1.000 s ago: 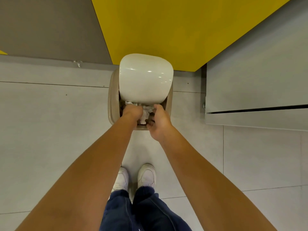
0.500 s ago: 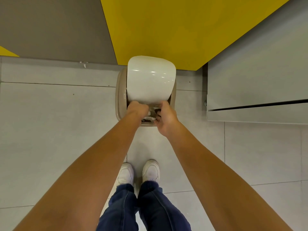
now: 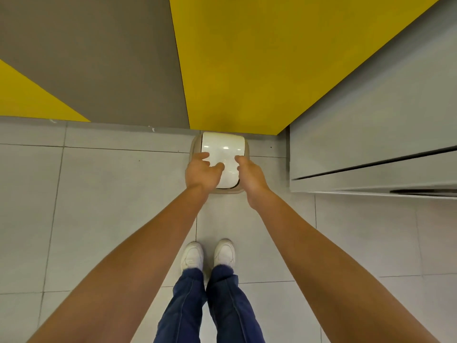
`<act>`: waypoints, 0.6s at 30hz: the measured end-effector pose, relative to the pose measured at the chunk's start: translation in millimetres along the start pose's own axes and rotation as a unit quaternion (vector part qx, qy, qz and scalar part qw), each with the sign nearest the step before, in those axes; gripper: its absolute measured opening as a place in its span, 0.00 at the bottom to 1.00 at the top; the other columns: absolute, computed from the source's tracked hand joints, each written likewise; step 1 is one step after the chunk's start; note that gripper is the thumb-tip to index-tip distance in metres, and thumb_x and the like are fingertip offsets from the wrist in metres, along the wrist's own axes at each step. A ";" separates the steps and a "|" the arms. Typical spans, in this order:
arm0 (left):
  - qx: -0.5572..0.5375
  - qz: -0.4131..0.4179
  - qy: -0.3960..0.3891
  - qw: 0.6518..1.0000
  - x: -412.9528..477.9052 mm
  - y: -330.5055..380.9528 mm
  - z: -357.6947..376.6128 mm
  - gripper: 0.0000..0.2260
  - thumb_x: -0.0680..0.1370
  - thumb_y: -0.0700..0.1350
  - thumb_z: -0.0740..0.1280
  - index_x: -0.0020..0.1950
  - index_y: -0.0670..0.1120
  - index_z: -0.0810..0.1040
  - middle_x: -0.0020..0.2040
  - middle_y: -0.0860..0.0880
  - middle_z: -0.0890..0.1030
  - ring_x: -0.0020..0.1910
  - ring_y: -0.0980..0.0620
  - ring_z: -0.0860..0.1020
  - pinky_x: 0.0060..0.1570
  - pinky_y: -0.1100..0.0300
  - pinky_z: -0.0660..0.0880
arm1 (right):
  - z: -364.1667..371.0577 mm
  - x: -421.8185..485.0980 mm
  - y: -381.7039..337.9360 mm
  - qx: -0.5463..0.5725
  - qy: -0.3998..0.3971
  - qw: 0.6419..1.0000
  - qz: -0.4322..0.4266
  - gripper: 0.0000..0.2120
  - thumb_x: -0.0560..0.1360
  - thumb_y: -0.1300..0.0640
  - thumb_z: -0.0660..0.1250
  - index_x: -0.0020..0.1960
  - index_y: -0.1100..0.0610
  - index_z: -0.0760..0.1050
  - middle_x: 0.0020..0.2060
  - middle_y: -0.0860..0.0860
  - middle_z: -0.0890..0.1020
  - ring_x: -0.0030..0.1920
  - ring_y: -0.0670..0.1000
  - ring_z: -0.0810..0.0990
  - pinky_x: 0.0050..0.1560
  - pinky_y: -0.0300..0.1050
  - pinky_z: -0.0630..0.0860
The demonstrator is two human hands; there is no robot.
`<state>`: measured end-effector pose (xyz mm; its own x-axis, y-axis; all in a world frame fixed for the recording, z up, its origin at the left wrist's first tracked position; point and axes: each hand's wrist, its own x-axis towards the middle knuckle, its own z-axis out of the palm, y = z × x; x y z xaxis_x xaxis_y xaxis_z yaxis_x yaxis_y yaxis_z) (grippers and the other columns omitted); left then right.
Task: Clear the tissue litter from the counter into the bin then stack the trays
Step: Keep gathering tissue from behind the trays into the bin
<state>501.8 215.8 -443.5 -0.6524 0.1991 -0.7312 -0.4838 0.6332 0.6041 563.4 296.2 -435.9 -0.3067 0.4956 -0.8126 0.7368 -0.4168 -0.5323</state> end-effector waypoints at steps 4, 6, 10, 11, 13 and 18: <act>0.051 0.075 0.010 0.996 -50.9 33.1 -33.6 0.23 0.74 0.45 0.68 0.68 0.48 0.69 0.64 0.47 0.75 0.61 0.48 0.74 0.58 0.56 0.72 | -14.1 -47.6 -28.7 -0.080 0.028 0.992 -0.092 0.16 0.78 0.51 0.57 0.61 0.57 0.73 0.52 0.53 0.76 0.54 0.54 0.74 0.50 0.44 0.68; 0.091 0.115 0.007 0.989 -75.1 49.6 -51.5 0.23 0.74 0.46 0.68 0.69 0.48 0.69 0.65 0.47 0.74 0.63 0.48 0.73 0.59 0.57 0.70 | -21.0 -72.9 -44.7 -0.142 0.029 0.978 -0.150 0.17 0.78 0.51 0.59 0.63 0.57 0.73 0.55 0.53 0.76 0.58 0.54 0.75 0.53 0.43 0.68; 0.141 0.192 0.029 0.971 -117.7 84.9 -89.7 0.23 0.75 0.48 0.68 0.69 0.47 0.69 0.67 0.47 0.73 0.65 0.48 0.72 0.59 0.59 0.69 | -32.0 -120.1 -88.1 -0.231 0.033 0.939 -0.253 0.18 0.77 0.52 0.61 0.64 0.56 0.73 0.63 0.55 0.73 0.62 0.55 0.73 0.62 0.47 0.69; 0.145 0.208 0.036 0.967 -127.2 93.2 -98.7 0.23 0.75 0.47 0.68 0.69 0.47 0.69 0.67 0.47 0.73 0.66 0.49 0.71 0.58 0.61 0.68 | -34.4 -131.3 -100.7 -0.241 0.040 0.931 -0.272 0.17 0.77 0.52 0.61 0.64 0.55 0.73 0.63 0.55 0.73 0.62 0.55 0.73 0.62 0.47 0.69; 0.151 0.241 0.048 0.957 -146.3 109.9 -116.0 0.22 0.75 0.46 0.68 0.69 0.47 0.70 0.67 0.48 0.73 0.66 0.51 0.70 0.56 0.64 0.65 | -37.4 -153.6 -125.9 -0.249 0.054 0.917 -0.306 0.16 0.77 0.52 0.61 0.63 0.55 0.73 0.62 0.55 0.72 0.61 0.54 0.73 0.59 0.45 0.68; 0.162 0.318 0.087 0.930 -185.0 156.3 -156.8 0.21 0.74 0.47 0.69 0.66 0.47 0.73 0.62 0.45 0.76 0.62 0.49 0.73 0.57 0.62 0.67 | -36.3 -204.1 -182.0 -0.253 0.079 0.882 -0.391 0.16 0.77 0.52 0.62 0.62 0.56 0.74 0.61 0.55 0.73 0.62 0.54 0.72 0.61 0.45 0.67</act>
<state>455.5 160.7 -164.1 -0.8447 0.5043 -0.1793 0.2152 0.6268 0.7489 513.8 298.6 -164.5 -0.7816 0.5970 -0.1807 0.5246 0.4724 -0.7082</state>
